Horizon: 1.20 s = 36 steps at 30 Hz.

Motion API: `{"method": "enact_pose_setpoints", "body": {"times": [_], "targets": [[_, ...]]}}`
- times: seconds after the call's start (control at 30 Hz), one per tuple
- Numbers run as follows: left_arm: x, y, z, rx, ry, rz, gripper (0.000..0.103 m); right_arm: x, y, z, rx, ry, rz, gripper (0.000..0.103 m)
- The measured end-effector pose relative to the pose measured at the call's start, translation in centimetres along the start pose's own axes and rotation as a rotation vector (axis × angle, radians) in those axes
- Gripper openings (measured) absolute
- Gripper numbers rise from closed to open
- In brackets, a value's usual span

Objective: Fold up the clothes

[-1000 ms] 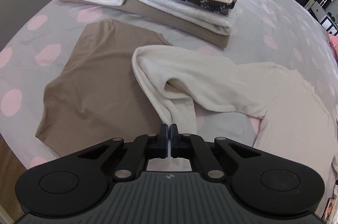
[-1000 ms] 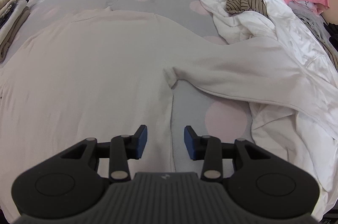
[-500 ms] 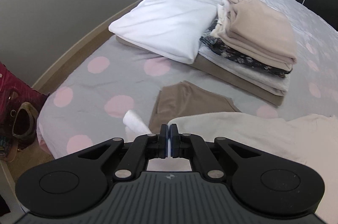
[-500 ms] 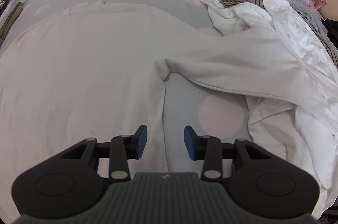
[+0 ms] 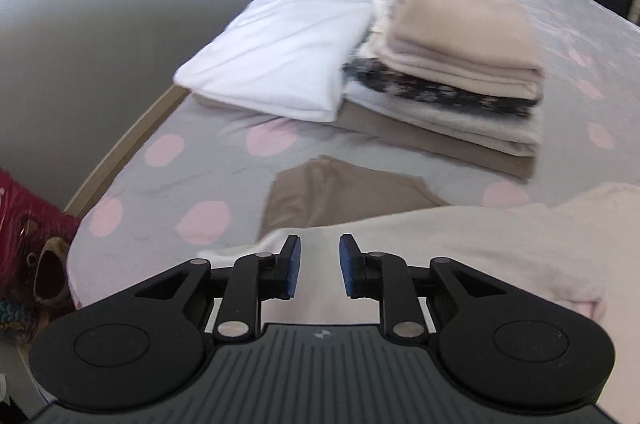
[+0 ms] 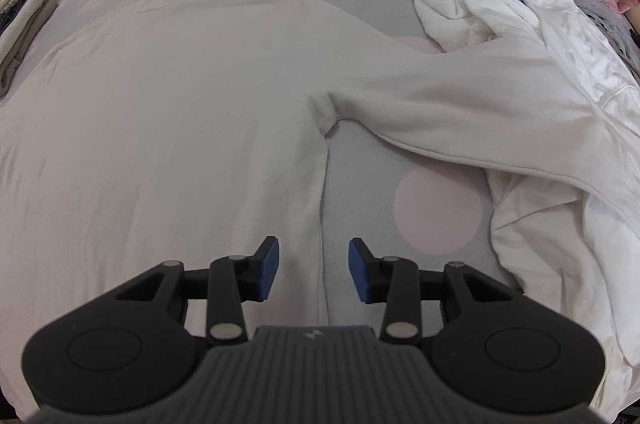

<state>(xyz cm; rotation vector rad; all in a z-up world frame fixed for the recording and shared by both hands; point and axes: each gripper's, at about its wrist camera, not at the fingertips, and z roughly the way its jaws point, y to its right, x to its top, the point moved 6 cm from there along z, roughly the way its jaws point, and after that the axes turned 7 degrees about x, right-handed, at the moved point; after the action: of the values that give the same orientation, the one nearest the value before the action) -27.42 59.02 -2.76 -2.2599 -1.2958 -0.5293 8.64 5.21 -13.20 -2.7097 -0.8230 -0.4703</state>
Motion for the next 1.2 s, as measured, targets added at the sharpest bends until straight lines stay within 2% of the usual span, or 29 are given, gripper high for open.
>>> {"method": "enact_pose_setpoints", "body": {"times": [0.17,0.33,0.47,0.6,0.77,0.9,0.93,0.97,1.0,1.03,1.07,1.2], "targets": [[-4.0,7.6,-3.7,-0.187,-0.029,0.172,0.019,-2.2,-0.2,-0.5,0.046,-0.038,-0.037,0.042],[-10.0,13.4,-5.2,-0.297,-0.126,0.374,0.022,-5.3,-0.2,-1.1,0.059,-0.084,-0.072,0.041],[-15.9,15.9,-5.8,-0.334,-0.222,0.545,0.028,-8.0,-0.2,-1.6,0.074,-0.131,-0.077,0.041],[-21.2,16.7,-5.5,-0.337,-0.327,0.662,0.042,-10.7,0.1,-2.2,0.088,-0.173,-0.067,0.041],[-26.5,16.6,-4.6,-0.337,-0.434,0.741,0.042,-14.0,0.0,-2.6,0.045,-0.235,-0.079,0.041],[-28.7,16.9,-4.2,-0.350,-0.473,0.737,0.042,-16.3,-0.2,-2.2,0.012,-0.304,-0.085,0.041],[-29.1,17.1,-4.2,-0.351,-0.472,0.735,0.040,-16.8,-0.3,-2.0,0.008,-0.323,-0.088,0.040],[-29.2,17.2,-4.1,-0.345,-0.463,0.732,0.037,-17.1,-0.5,-1.8,0.003,-0.335,-0.101,0.026],[-29.3,17.2,-4.2,-0.347,-0.456,0.728,0.028,-17.3,-0.8,-1.7,-0.005,-0.337,-0.122,0.011],[-29.3,17.1,-4.4,-0.362,-0.454,0.721,0.021,-17.4,-1.1,-1.7,-0.013,-0.338,-0.141,0.010],[-29.3,17.1,-4.7,-0.378,-0.453,0.714,0.004,-17.4,-1.3,-1.8,-0.021,-0.335,-0.158,0.005],[-28.6,15.9,-6.1,-0.399,-0.451,0.704,0.002,-17.2,-1.4,-2.9,-0.056,-0.363,-0.207,0.004]]}}
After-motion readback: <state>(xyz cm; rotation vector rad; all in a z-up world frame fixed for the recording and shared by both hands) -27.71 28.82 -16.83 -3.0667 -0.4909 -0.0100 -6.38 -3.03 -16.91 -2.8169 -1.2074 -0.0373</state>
